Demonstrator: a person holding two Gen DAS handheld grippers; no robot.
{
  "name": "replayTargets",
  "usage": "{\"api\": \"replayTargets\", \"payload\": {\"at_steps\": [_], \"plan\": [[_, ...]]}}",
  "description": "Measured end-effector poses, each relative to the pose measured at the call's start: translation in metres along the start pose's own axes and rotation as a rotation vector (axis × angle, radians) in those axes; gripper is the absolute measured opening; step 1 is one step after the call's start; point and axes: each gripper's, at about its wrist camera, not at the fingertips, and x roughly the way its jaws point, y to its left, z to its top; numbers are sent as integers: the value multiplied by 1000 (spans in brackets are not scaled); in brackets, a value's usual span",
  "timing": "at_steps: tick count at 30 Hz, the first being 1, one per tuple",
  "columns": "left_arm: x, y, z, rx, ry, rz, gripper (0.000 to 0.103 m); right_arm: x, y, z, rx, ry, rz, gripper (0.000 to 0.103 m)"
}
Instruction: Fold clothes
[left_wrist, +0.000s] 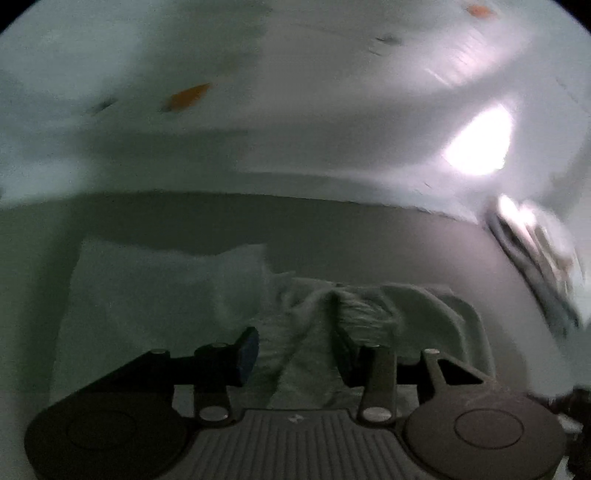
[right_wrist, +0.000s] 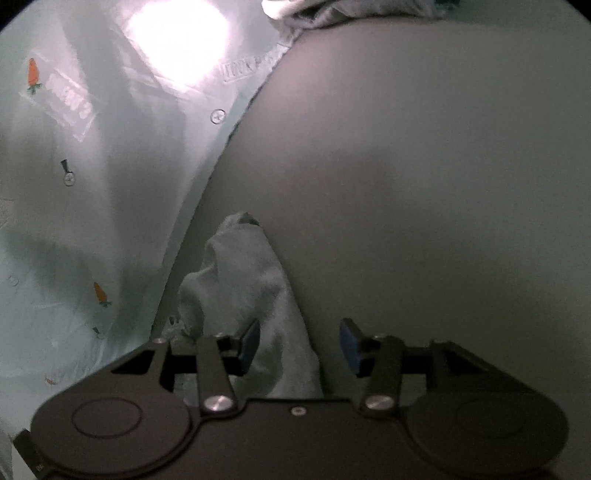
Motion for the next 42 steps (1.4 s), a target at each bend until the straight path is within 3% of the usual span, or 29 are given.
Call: {"api": "replayTargets", "payload": {"at_steps": [3, 6, 9, 10, 13, 14, 15, 16, 19, 21, 24, 25, 27, 29, 31, 34, 37, 40, 42], "plan": [[25, -18, 1, 45, 34, -55, 46, 5, -2, -4, 27, 26, 3, 50], [51, -15, 0, -58, 87, -101, 46, -2, -8, -8, 61, 33, 26, 50], [70, -11, 0, -123, 113, -90, 53, 5, -10, -2, 108, 27, 44, 49], [75, -12, 1, -130, 119, -85, 60, 7, -10, -1, 117, 25, 47, 49], [84, -19, 3, -103, 114, -76, 62, 9, -11, 1, 143, 19, 56, 49], [85, -20, 3, -87, 108, -70, 56, 10, -10, 1, 149, 18, 57, 49], [83, -21, 3, -76, 100, -67, 43, 10, -10, 1, 155, 17, 57, 49], [80, -21, 3, -67, 93, -67, 11, 10, -10, 1, 160, 16, 57, 49], [68, -19, 4, -49, 63, -63, 10, 10, -8, 2, 155, 15, 50, 49], [60, -8, 10, -96, 36, -43, 10, 10, -7, 2, 144, 14, 44, 49], [60, 21, 12, -176, 65, -26, 17, 9, -7, 2, 137, 17, 36, 49], [62, 27, 12, -184, 81, -26, 24, 8, -6, 3, 131, 17, 35, 50], [60, 32, 10, -182, 91, -24, 26, 10, -2, 5, 96, 24, 22, 50], [49, 32, 10, -163, 71, -7, 43, 12, 5, 8, 48, 29, 14, 50], [36, 32, 9, -140, 42, 18, 51, 15, 14, 12, -8, 31, 21, 51], [23, 37, 5, -143, 43, 18, 53, 23, 28, 19, -102, 45, 33, 54], [30, 35, -4, -135, 94, 4, 53, 39, 41, 24, -188, 67, 43, 56], [47, 31, -16, -115, 185, 90, 53, 56, 54, 27, -256, 68, 34, 58], [52, 39, -23, -172, 194, 94, 54, 67, 61, 27, -288, 61, 25, 58]]}}
